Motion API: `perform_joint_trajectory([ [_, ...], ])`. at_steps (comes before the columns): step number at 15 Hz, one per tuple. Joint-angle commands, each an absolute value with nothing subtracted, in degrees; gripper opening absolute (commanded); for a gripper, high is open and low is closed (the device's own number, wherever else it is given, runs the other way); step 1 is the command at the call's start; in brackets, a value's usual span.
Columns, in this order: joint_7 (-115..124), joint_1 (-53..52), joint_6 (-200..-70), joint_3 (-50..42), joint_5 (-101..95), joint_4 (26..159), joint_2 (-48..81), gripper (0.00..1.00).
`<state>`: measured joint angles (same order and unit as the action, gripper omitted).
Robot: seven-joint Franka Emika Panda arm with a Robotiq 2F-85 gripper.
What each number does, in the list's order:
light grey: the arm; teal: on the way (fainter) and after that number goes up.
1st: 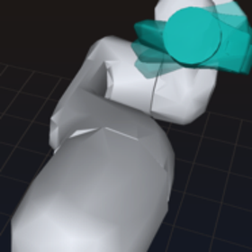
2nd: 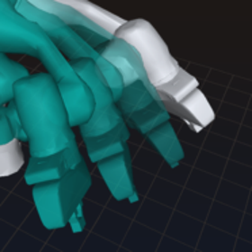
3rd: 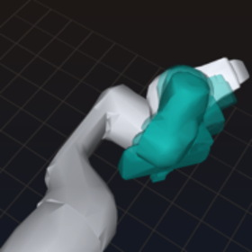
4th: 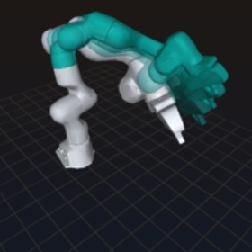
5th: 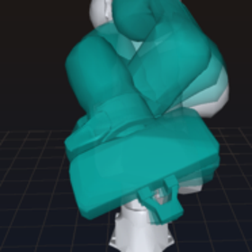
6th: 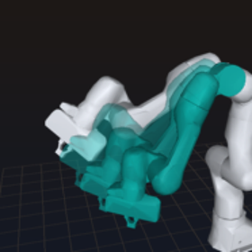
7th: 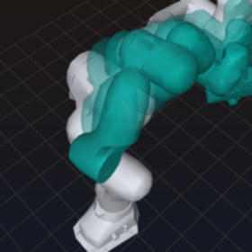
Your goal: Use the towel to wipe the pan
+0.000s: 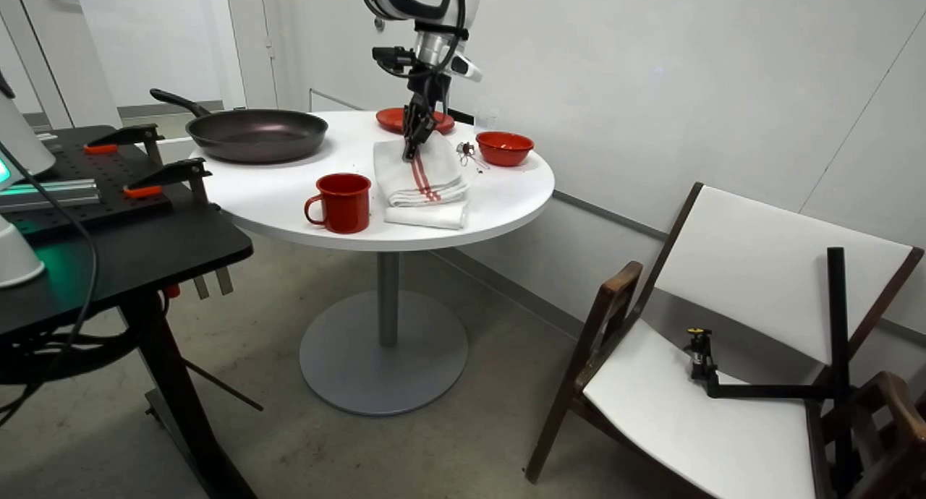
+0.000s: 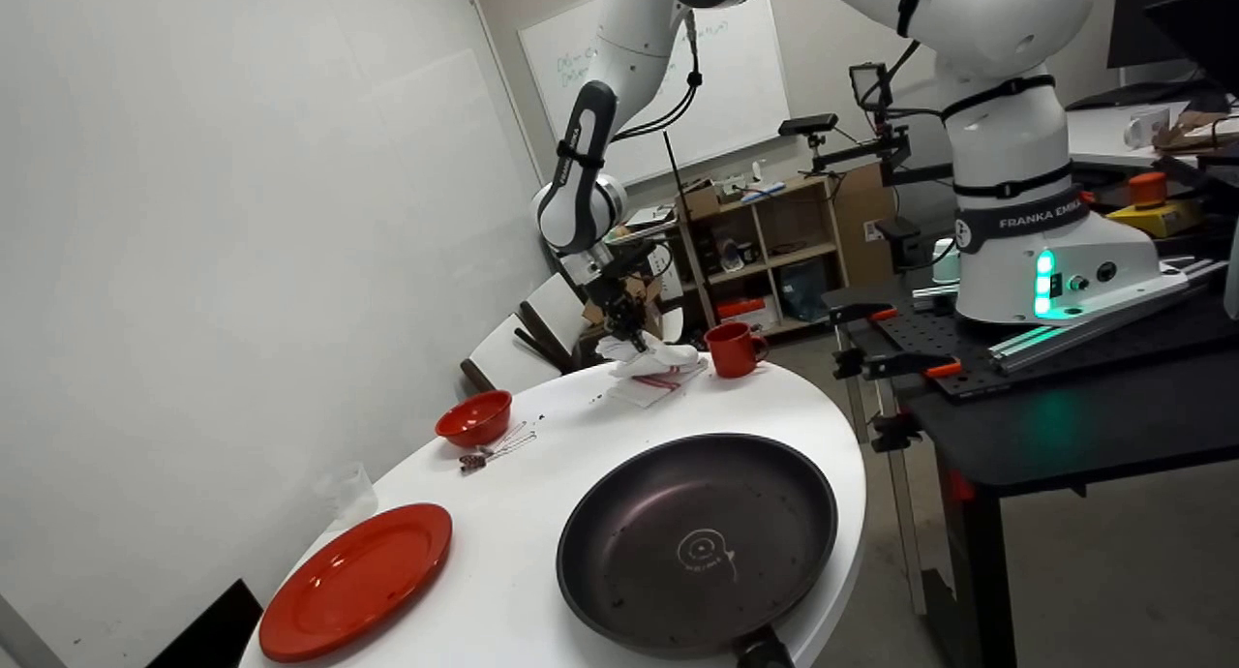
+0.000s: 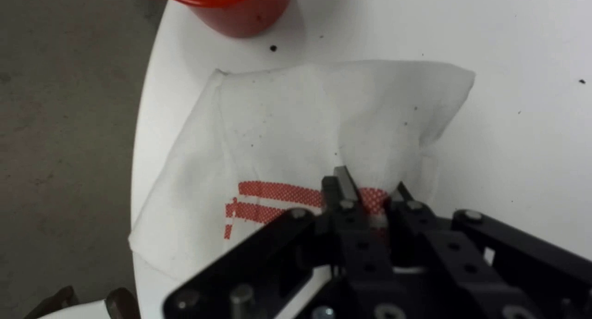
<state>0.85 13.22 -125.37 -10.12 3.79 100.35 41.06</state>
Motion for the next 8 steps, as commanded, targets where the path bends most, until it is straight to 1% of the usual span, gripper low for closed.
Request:
perform_joint_trajectory([
  [1,-1.7,13.1,-128.6,-10.2,1.7,110.0,32.9,0.05],
  [8,-2.4,12.2,-128.9,-9.8,-0.6,114.5,27.9,0.05],
])
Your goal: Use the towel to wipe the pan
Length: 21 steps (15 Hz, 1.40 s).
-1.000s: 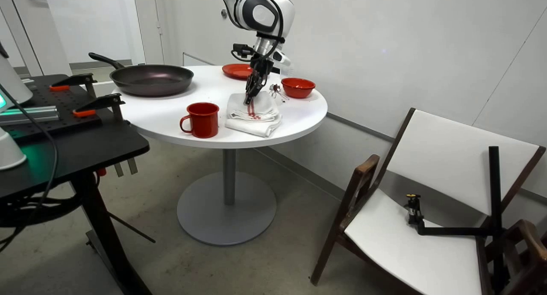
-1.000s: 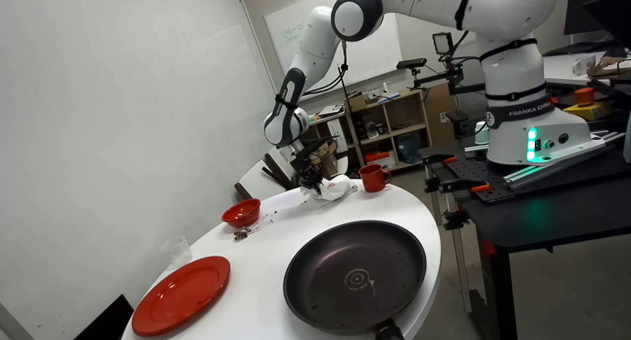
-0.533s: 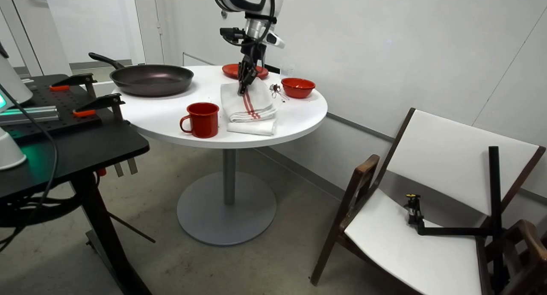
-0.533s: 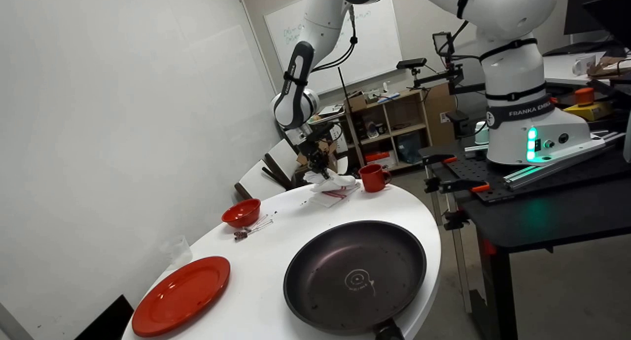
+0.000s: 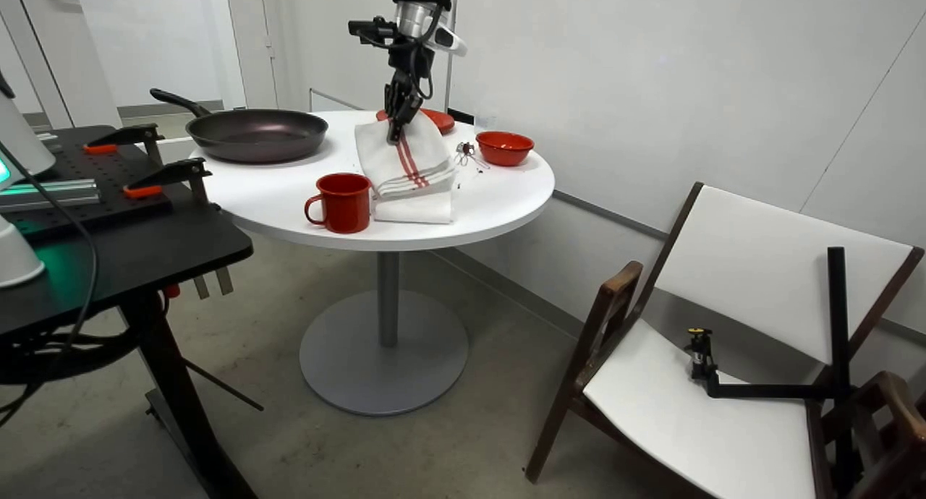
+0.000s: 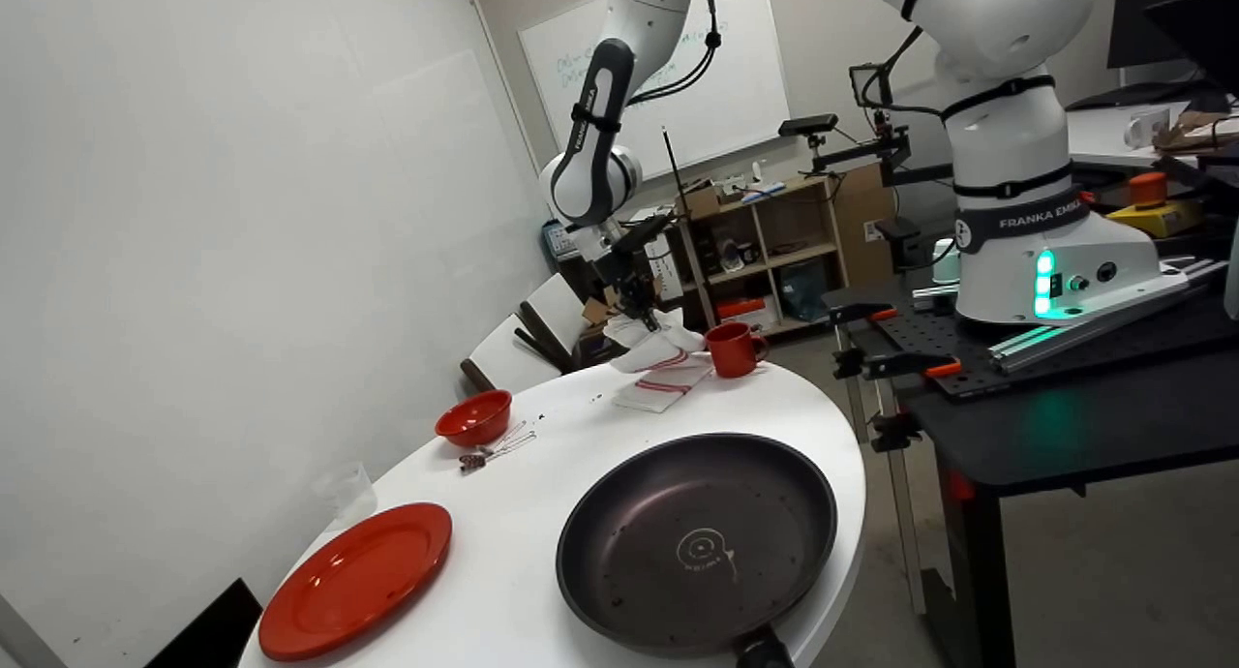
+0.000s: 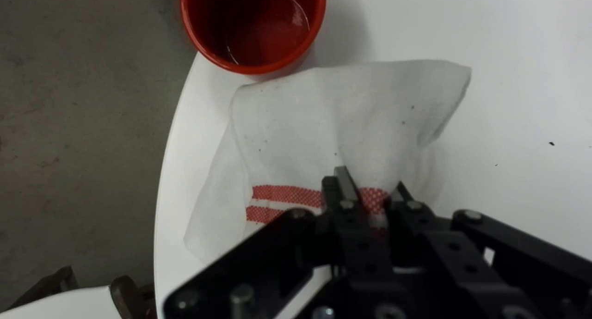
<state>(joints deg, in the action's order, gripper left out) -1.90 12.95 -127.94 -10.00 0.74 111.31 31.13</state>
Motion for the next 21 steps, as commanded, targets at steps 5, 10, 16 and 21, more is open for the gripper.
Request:
perform_joint_trajectory([
  [5,-1.4,9.8,-127.4,-8.7,-2.7,113.1,28.4,0.05],
  [10,-1.1,7.9,-126.6,-8.0,-3.7,112.3,28.9,0.09],
  [16,-1.8,7.7,-126.9,-7.8,-3.5,112.7,28.7,0.26],
  [21,-1.7,7.6,-127.3,-7.9,-3.8,113.1,28.3,0.00],
])
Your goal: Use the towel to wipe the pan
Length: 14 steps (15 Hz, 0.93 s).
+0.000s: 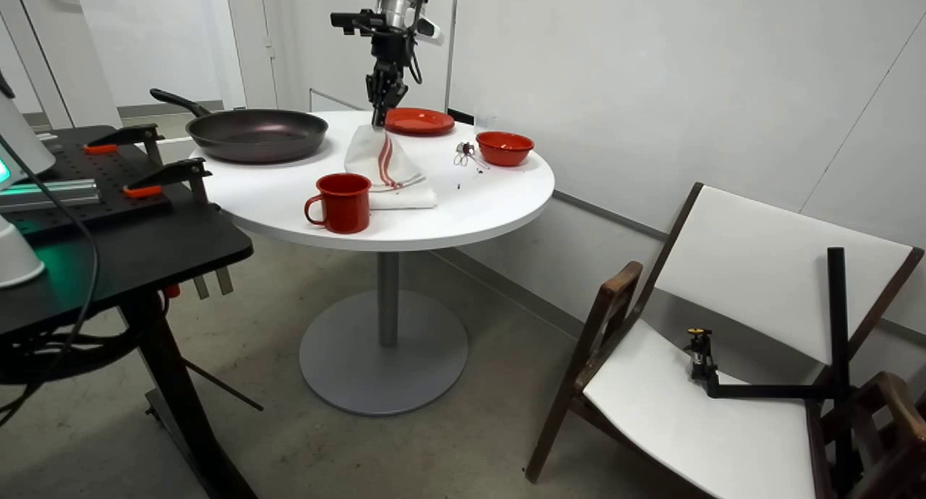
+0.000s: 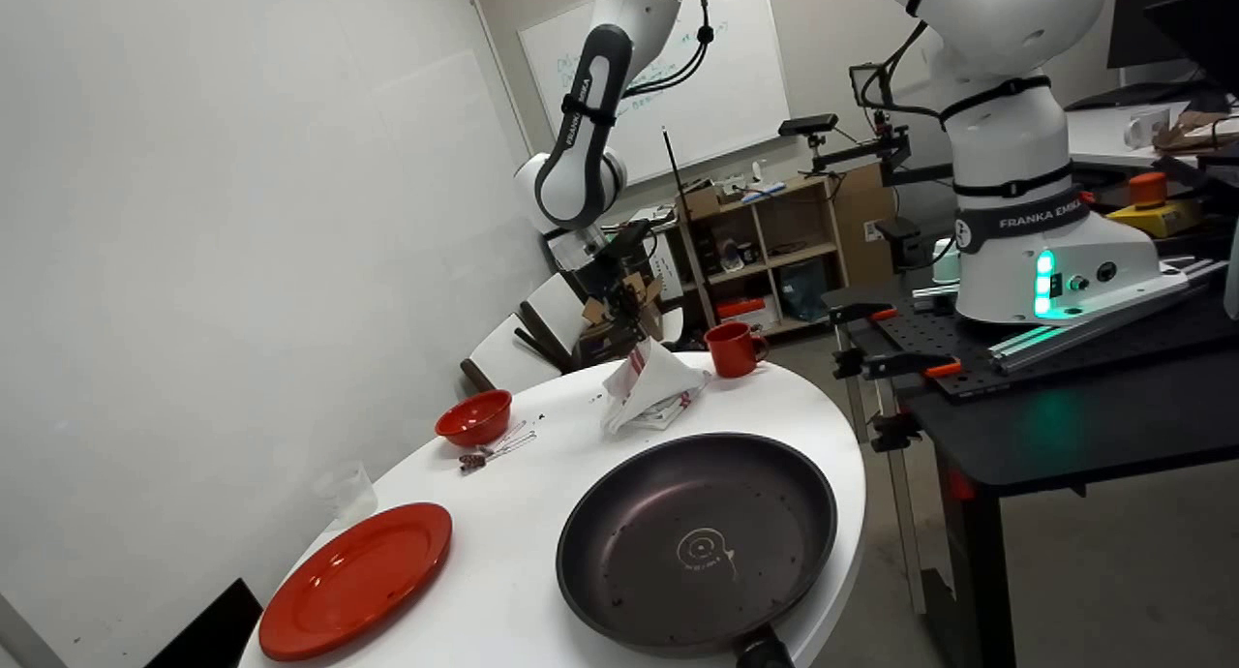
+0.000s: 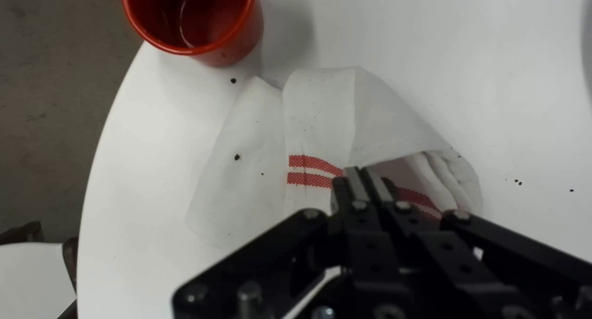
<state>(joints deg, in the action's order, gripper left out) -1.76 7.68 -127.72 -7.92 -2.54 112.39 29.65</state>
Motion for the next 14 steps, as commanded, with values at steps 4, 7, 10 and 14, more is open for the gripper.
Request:
perform_joint_trajectory([
  [4,-1.7,7.6,-127.0,-7.8,-3.7,112.7,28.6,0.02],
  [7,-1.8,7.6,-126.8,-7.7,-3.7,112.5,28.9,0.02],
  [10,-2.0,7.5,-126.2,-7.4,-3.6,111.6,30.0,0.02],
  [14,-2.5,7.6,-125.8,-6.7,-3.4,111.1,31.2,0.42],
])
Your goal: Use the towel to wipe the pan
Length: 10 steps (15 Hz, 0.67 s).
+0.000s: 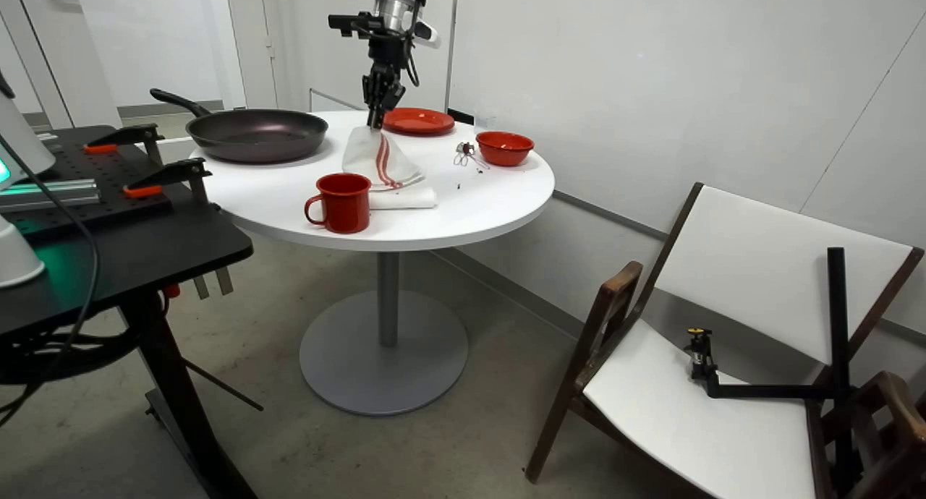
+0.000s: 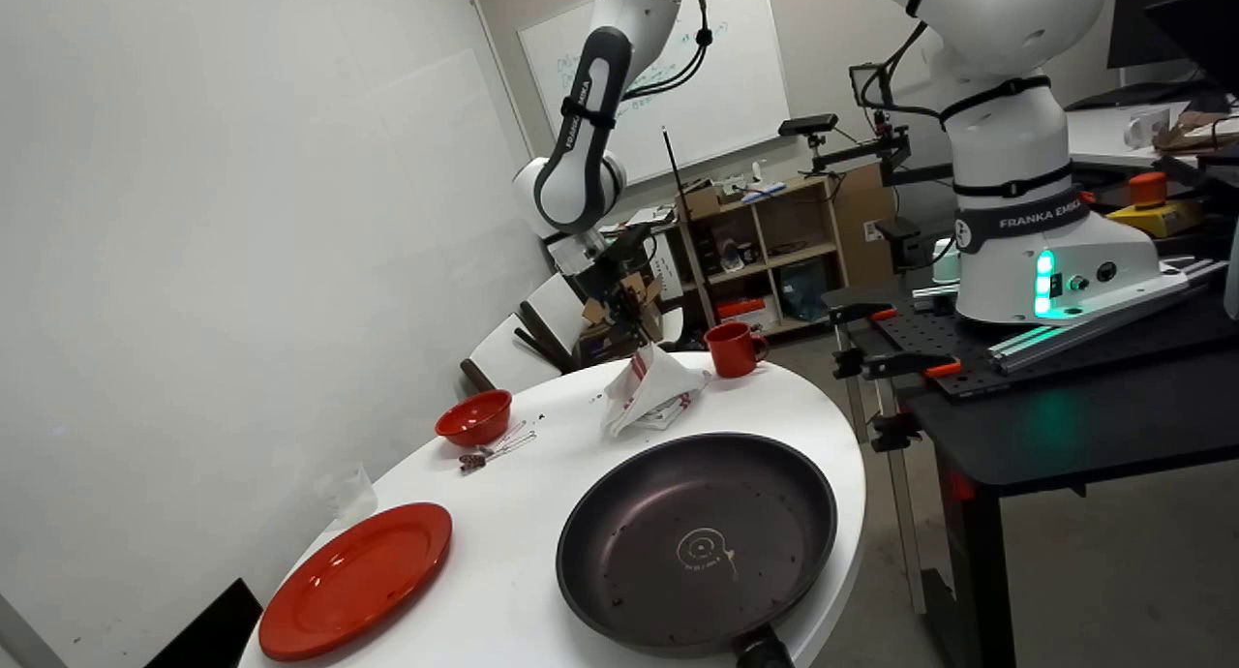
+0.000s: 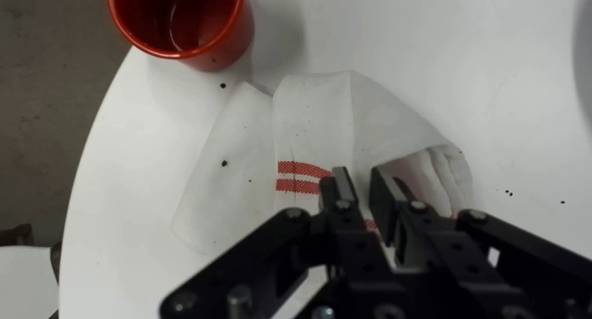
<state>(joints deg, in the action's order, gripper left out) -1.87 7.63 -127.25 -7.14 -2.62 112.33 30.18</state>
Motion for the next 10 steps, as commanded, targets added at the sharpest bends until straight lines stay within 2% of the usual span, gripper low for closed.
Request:
perform_joint_trajectory([
  [1,-2.6,7.7,-125.7,-6.6,-3.3,111.0,31.4,0.50],
  [8,-4.2,7.1,-125.7,-6.5,-5.0,110.9,33.1,1.00],
  [10,-4.9,6.5,-125.6,-6.4,-6.7,111.1,33.5,1.00],
])
